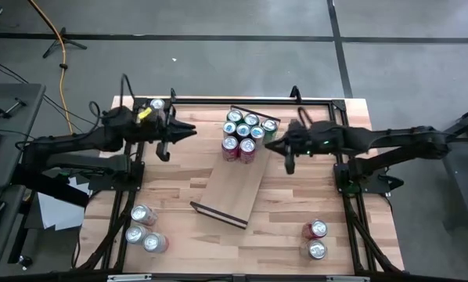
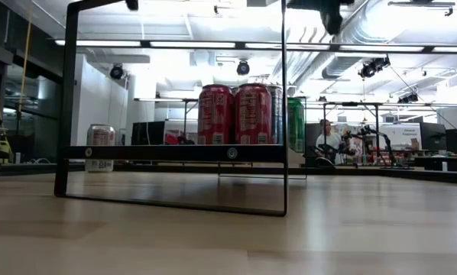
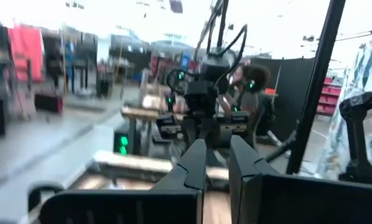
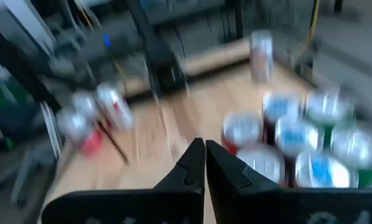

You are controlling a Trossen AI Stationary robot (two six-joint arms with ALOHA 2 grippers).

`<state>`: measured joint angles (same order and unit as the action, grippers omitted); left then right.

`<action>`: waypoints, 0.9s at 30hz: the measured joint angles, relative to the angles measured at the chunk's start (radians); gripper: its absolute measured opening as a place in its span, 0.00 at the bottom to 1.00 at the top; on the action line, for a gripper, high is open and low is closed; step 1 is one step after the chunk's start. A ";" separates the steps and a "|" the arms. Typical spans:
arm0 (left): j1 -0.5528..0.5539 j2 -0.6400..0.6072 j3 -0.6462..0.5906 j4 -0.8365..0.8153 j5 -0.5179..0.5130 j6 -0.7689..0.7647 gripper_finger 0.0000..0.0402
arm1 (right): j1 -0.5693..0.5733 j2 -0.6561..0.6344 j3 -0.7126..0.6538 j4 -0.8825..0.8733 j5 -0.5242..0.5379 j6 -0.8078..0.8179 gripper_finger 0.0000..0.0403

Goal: Place canned beverage on shelf
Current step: Put the red soda can on the shelf aligned with the other red soda can

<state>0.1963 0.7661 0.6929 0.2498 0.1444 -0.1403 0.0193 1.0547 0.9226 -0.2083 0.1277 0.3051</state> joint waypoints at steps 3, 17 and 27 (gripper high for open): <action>0.000 0.003 0.028 -0.004 0.000 0.015 0.00 | 0.000 -0.038 0.000 0.094 0.007 -0.048 0.00; -0.027 0.008 0.030 -0.048 0.008 -0.024 0.00 | 0.000 -0.041 0.000 0.173 -0.006 -0.104 0.00; -0.026 0.008 0.025 -0.067 0.003 -0.042 0.00 | 0.006 -0.040 0.033 0.058 -0.008 0.090 0.22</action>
<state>0.1699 0.7738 0.7177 0.1824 0.1477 -0.1820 0.0255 1.0145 0.9556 -0.1499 0.1195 0.3955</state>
